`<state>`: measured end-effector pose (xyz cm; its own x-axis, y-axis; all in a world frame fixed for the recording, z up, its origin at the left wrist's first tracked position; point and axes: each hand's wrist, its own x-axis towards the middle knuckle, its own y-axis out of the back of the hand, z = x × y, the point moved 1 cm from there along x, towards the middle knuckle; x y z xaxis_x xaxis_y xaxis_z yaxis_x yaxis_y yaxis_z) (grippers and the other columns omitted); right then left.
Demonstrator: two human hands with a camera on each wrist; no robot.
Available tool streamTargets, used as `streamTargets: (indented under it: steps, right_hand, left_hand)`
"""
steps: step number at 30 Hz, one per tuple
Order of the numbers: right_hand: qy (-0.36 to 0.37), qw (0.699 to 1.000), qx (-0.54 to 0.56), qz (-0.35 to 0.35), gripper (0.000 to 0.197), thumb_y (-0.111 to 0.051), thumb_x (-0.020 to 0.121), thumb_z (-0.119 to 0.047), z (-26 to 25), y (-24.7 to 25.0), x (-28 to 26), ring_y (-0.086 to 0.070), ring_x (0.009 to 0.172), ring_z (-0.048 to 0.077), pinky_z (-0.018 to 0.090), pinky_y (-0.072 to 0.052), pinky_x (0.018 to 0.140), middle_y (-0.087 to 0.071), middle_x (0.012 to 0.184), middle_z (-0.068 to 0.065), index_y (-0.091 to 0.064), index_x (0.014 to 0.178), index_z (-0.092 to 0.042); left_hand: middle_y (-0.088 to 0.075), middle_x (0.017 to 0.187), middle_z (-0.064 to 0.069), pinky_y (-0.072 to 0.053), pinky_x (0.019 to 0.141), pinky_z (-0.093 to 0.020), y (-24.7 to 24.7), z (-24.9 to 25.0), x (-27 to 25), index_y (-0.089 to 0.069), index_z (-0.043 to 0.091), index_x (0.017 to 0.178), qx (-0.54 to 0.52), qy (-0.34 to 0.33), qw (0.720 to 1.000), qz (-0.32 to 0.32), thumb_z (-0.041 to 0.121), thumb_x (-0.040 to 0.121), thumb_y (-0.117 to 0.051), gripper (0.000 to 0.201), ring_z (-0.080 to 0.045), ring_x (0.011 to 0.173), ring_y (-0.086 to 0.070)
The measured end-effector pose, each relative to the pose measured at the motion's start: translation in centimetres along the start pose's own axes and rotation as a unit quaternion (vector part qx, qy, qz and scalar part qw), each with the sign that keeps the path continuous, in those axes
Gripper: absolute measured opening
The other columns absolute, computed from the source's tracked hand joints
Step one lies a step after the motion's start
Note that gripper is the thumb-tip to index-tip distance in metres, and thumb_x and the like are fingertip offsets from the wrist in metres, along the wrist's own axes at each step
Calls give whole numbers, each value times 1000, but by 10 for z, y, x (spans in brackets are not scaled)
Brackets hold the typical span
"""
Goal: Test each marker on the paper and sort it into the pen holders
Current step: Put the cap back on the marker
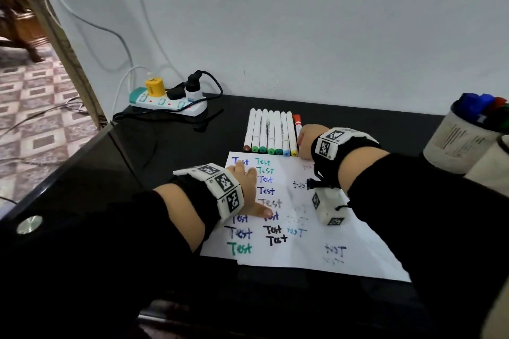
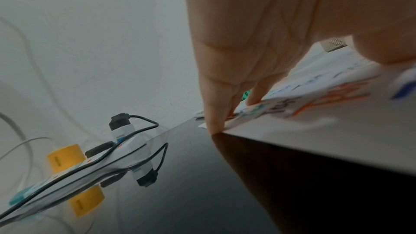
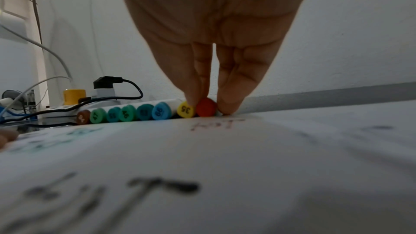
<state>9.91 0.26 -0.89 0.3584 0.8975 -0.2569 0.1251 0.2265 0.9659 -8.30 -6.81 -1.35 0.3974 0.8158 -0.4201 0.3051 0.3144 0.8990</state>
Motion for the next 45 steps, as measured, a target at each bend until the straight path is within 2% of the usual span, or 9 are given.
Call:
streamTargets:
  steps: [13, 16, 20, 26, 30, 32, 35, 41, 45]
  right_hand:
    - [0, 999, 50, 5, 31, -65, 78, -20, 2, 1, -19, -65, 91, 25, 38, -54, 87, -67, 99, 2, -65, 109, -19]
    - [-16, 997, 75, 14, 34, -63, 85, -21, 4, 9, -32, -62, 103, 26, 37, -50, 94, -64, 114, 6, -60, 119, -14]
    - [-35, 984, 165, 59, 25, -58, 89, -16, 17, 17, -38, -63, 102, 26, 34, -51, 91, -65, 111, 9, -63, 112, -10]
    - [-65, 936, 334, 94, 8, -58, 91, -26, 35, 32, -62, -65, 87, 21, 31, -52, 89, -66, 85, 4, -63, 92, -20]
    - [-61, 884, 442, 141, 19, -56, 88, -19, 49, 39, -76, -58, 67, 20, 34, -53, 81, -59, 68, 3, -56, 69, -22]
    - [-54, 848, 502, 164, 21, -54, 88, -15, 56, 44, -87, -50, 52, 20, 33, -54, 65, -53, 60, 6, -53, 67, -15]
    - [-58, 812, 553, 177, 21, -50, 90, -13, 63, 54, -103, -37, 41, 16, 19, -32, 38, -42, 56, 7, -47, 69, -11]
    - [-60, 818, 545, 175, 33, -41, 90, -20, 66, 69, -131, -39, 48, 17, 26, -30, 48, -46, 55, 2, -58, 62, -16]
    - [-74, 795, 578, 170, 31, -41, 87, -19, 57, 69, -147, -36, 46, 17, 26, -28, 45, -43, 54, 2, -60, 63, -15]
  left_hand:
    - [-2, 156, -16, -21, 112, -44, -2, -1, 0, -6, 10, 149, -1, 0, 1000, 4, 69, 79, -48, 101, -30, 143, -13]
    - [-3, 156, -16, -22, 112, -44, -3, -1, 2, -5, 10, 149, 4, 0, 1000, 3, 70, 79, -47, 102, -31, 142, -14]
    - [-3, 156, -16, -21, 112, -45, -2, -2, 3, -3, 10, 149, 6, 0, 1000, -4, 71, 79, -46, 103, -32, 142, -15]
    - [-9, 155, -15, -24, 113, -47, 1, -4, 3, -6, 12, 149, 0, -2, 1000, -22, 74, 77, -46, 104, -33, 140, -21]
    - [-26, 149, -12, -34, 106, -48, 9, -5, 0, -19, 13, 146, -36, 7, 999, -22, 79, 74, -43, 100, -31, 131, -37]
    - [-28, 149, -11, -36, 105, -46, 15, -4, -5, -20, 13, 146, -54, 7, 998, -6, 79, 75, -40, 99, -29, 129, -39]
    - [-29, 150, -8, -37, 105, -43, 28, -2, -14, -17, 15, 148, -87, 7, 996, 29, 73, 80, -41, 92, -26, 130, -39]
    - [-26, 153, -3, -31, 107, -33, 54, 5, -37, -13, 18, 150, -189, -35, 977, 97, 57, 88, -48, 81, -21, 137, -33]
    - [-51, 136, 3, -40, 94, -25, 62, 10, -50, -36, 23, 142, -249, -68, 958, 128, 46, 90, -55, 60, -15, 120, -50]
